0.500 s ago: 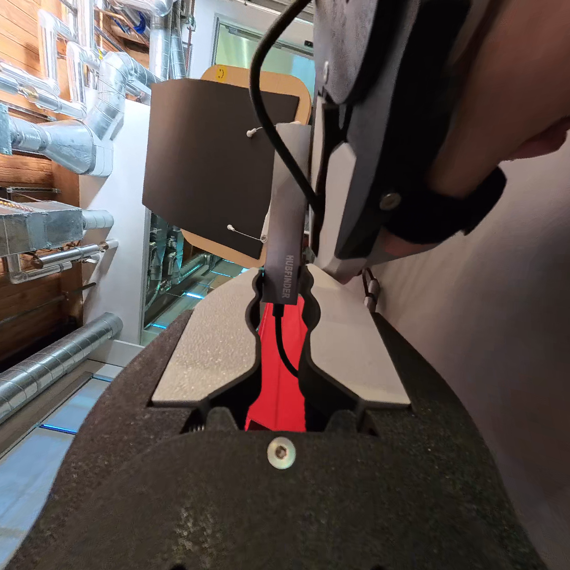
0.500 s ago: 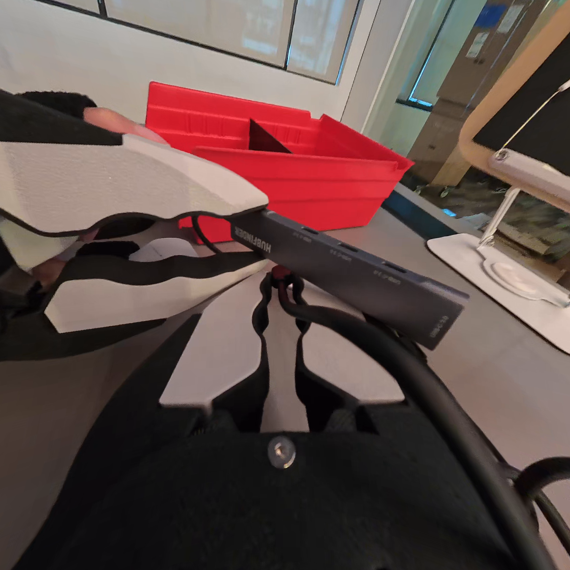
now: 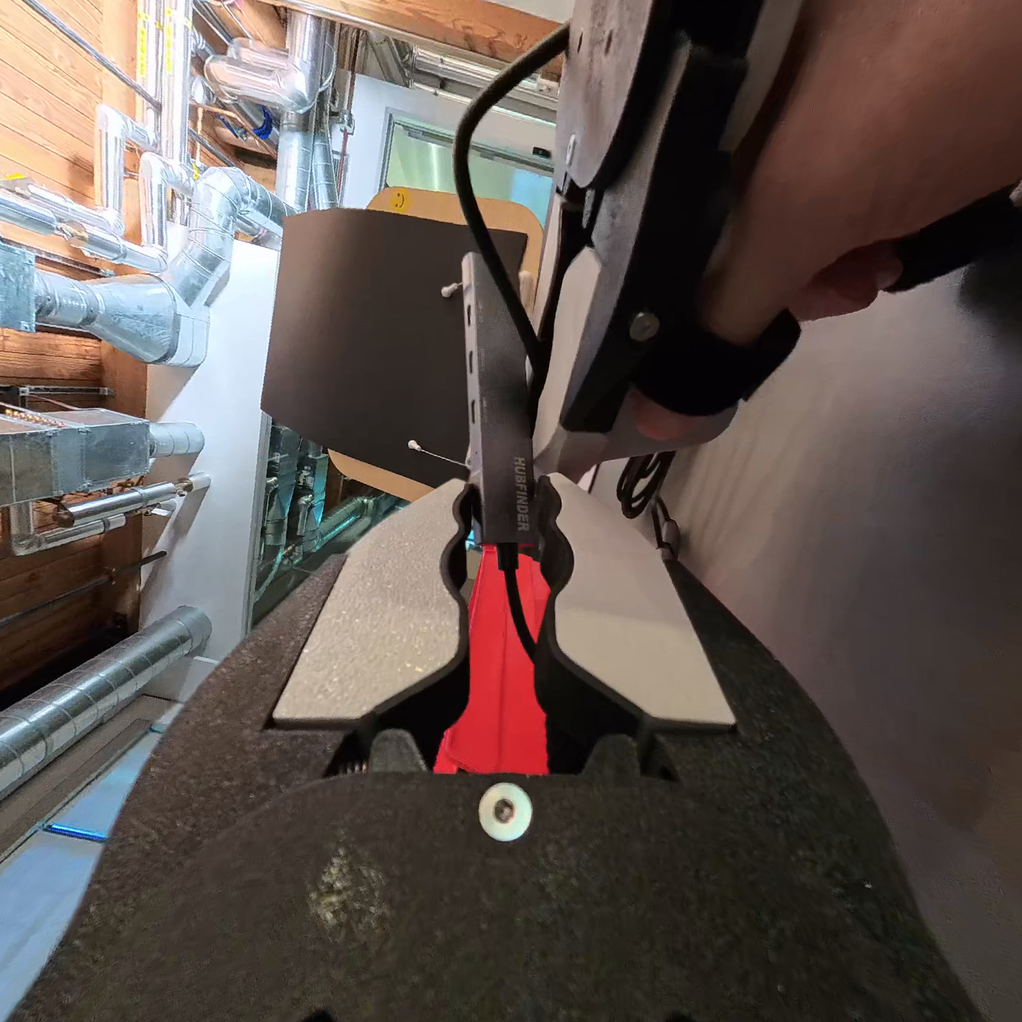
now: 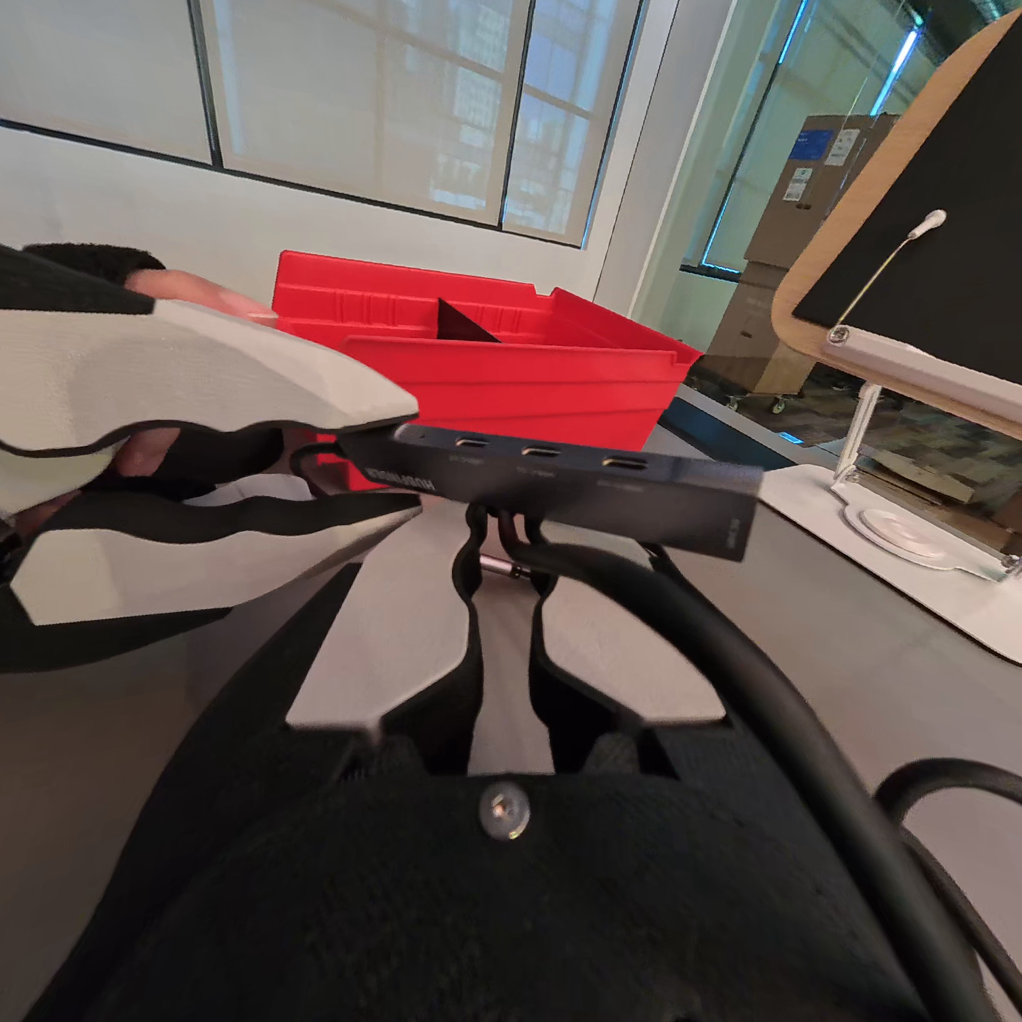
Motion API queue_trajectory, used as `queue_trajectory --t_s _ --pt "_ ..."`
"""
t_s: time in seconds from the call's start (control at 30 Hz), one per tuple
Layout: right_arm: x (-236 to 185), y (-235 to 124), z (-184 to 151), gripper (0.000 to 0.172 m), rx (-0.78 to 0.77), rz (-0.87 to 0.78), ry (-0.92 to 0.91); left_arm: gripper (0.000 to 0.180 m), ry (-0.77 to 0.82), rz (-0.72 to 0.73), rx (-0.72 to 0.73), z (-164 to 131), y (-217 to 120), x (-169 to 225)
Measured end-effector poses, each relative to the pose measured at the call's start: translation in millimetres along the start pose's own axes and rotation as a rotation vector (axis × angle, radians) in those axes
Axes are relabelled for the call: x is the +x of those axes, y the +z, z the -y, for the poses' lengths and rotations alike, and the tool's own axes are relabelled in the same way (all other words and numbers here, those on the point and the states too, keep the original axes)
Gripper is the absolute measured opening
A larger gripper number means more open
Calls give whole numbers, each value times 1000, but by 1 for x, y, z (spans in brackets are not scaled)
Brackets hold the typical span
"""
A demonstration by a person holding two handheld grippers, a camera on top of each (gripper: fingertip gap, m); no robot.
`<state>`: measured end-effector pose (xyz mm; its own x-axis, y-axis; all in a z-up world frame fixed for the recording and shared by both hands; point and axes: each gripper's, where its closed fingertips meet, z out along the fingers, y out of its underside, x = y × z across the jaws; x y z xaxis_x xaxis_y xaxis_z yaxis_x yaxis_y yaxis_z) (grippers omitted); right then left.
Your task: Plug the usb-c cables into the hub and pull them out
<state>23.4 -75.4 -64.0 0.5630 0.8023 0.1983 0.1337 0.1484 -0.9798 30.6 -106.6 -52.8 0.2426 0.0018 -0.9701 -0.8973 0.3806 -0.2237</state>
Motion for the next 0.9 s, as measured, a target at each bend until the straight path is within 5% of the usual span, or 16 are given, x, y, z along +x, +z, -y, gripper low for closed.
queue_trajectory --t_s 0.9 --pt "-1 -2 6 13 44 37 7 32 -377 -260 25 2 -3 1"
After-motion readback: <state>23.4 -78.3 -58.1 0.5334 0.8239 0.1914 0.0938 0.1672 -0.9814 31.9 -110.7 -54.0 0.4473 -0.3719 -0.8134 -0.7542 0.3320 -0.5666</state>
